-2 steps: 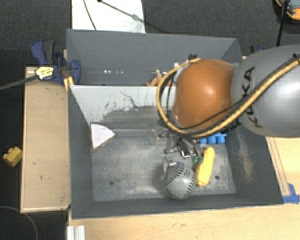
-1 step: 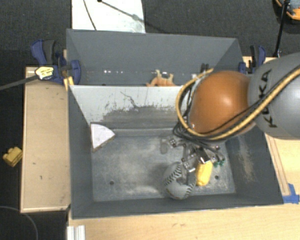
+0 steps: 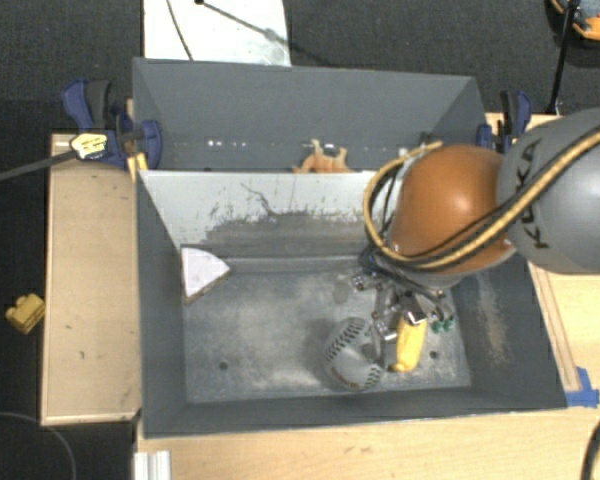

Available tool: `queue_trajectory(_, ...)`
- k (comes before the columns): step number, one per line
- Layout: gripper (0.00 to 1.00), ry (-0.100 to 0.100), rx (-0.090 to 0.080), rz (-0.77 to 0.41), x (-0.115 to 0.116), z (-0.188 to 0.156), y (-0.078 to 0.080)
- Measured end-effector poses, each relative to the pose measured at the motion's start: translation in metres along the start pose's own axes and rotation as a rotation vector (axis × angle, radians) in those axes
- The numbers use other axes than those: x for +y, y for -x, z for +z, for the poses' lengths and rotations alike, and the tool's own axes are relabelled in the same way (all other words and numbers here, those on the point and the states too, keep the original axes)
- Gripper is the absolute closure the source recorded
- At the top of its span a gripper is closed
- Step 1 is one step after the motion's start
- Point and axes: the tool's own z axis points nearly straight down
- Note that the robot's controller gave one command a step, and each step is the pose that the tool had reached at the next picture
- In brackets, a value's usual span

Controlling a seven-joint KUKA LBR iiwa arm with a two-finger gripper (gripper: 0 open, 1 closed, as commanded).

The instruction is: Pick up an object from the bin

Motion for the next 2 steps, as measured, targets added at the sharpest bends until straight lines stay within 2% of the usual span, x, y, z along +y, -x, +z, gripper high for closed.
queue_trajectory(1,0.0,0.002,0.0,-0.01,-0.005,0.012,0.004)
queue_trajectory(2,0.0,-0.001,-0.001,-0.291,-0.015,0.036,-0.003)
